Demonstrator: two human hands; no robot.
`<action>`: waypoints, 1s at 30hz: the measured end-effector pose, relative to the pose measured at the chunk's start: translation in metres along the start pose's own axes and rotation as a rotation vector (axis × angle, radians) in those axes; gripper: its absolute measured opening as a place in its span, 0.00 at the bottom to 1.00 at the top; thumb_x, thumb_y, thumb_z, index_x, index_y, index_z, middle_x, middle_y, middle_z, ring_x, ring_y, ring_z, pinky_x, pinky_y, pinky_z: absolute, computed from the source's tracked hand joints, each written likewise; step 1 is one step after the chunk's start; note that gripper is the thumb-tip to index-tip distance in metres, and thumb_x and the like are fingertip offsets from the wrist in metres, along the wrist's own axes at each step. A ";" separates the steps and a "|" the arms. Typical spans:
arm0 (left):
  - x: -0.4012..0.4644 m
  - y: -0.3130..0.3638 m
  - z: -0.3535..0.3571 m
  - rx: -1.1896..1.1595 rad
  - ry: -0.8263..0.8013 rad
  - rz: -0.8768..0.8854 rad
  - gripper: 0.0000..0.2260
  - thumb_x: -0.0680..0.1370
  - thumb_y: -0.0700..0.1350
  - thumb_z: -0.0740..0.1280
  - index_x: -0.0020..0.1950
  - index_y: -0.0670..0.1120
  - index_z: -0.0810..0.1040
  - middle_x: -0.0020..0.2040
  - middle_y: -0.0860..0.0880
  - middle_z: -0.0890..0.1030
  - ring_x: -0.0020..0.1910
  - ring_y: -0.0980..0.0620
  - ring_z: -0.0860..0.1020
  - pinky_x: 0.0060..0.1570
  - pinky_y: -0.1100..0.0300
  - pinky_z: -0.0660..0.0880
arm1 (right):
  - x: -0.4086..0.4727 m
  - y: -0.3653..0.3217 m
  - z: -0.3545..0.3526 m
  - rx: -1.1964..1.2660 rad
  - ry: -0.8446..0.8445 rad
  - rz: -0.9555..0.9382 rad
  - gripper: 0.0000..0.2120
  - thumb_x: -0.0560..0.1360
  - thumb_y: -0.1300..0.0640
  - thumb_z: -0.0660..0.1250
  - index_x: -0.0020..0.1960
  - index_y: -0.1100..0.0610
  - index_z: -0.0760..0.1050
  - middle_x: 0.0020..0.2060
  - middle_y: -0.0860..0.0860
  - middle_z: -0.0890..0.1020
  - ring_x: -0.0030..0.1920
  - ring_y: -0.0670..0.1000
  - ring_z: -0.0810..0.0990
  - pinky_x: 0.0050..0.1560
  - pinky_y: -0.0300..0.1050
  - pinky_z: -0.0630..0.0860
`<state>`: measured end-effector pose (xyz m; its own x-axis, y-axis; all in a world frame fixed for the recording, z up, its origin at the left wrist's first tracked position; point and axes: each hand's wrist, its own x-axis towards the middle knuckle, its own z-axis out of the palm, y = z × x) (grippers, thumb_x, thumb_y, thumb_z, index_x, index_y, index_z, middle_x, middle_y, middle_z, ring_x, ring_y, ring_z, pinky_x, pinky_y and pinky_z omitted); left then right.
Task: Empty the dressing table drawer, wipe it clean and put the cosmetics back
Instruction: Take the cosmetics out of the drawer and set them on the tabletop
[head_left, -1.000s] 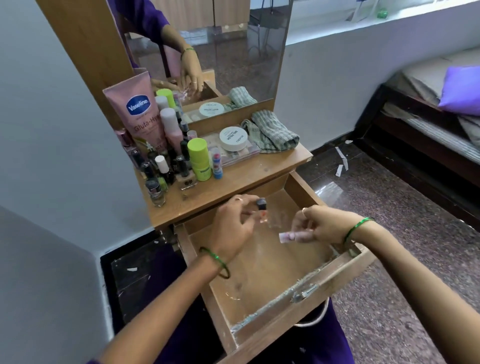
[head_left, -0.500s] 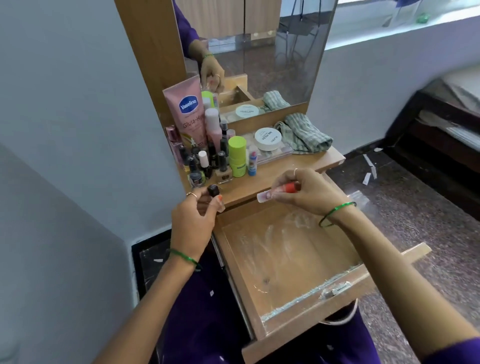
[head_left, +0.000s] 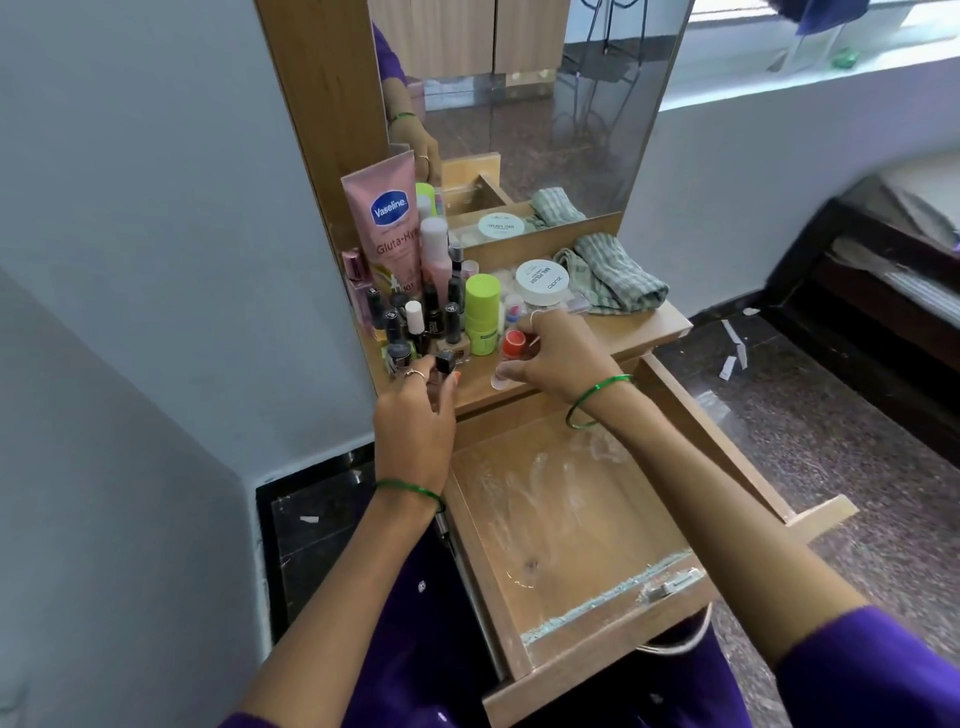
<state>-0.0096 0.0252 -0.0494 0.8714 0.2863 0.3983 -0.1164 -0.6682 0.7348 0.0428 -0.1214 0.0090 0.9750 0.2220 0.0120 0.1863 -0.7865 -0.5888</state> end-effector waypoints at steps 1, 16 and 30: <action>0.000 0.000 0.001 -0.002 -0.004 -0.003 0.17 0.77 0.45 0.68 0.63 0.38 0.76 0.46 0.43 0.83 0.43 0.51 0.80 0.43 0.66 0.74 | 0.000 -0.002 0.002 -0.013 -0.002 -0.005 0.09 0.68 0.58 0.73 0.43 0.62 0.79 0.37 0.53 0.80 0.39 0.50 0.76 0.36 0.38 0.69; -0.003 -0.011 0.010 0.012 -0.003 -0.060 0.15 0.75 0.42 0.70 0.60 0.38 0.78 0.47 0.42 0.82 0.46 0.46 0.81 0.47 0.52 0.79 | -0.006 0.007 0.035 0.111 0.057 0.069 0.07 0.68 0.62 0.72 0.44 0.60 0.76 0.37 0.51 0.78 0.39 0.50 0.76 0.45 0.43 0.74; -0.005 -0.009 0.008 0.086 -0.001 -0.087 0.16 0.77 0.45 0.68 0.61 0.38 0.77 0.49 0.42 0.82 0.47 0.46 0.80 0.44 0.68 0.68 | -0.030 0.020 0.010 0.105 0.077 0.086 0.08 0.70 0.55 0.73 0.43 0.55 0.75 0.34 0.45 0.79 0.36 0.43 0.78 0.38 0.34 0.74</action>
<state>-0.0093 0.0242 -0.0620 0.8771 0.3448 0.3344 0.0007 -0.6972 0.7169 0.0158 -0.1382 -0.0114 0.9939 0.1086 0.0171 0.0919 -0.7354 -0.6714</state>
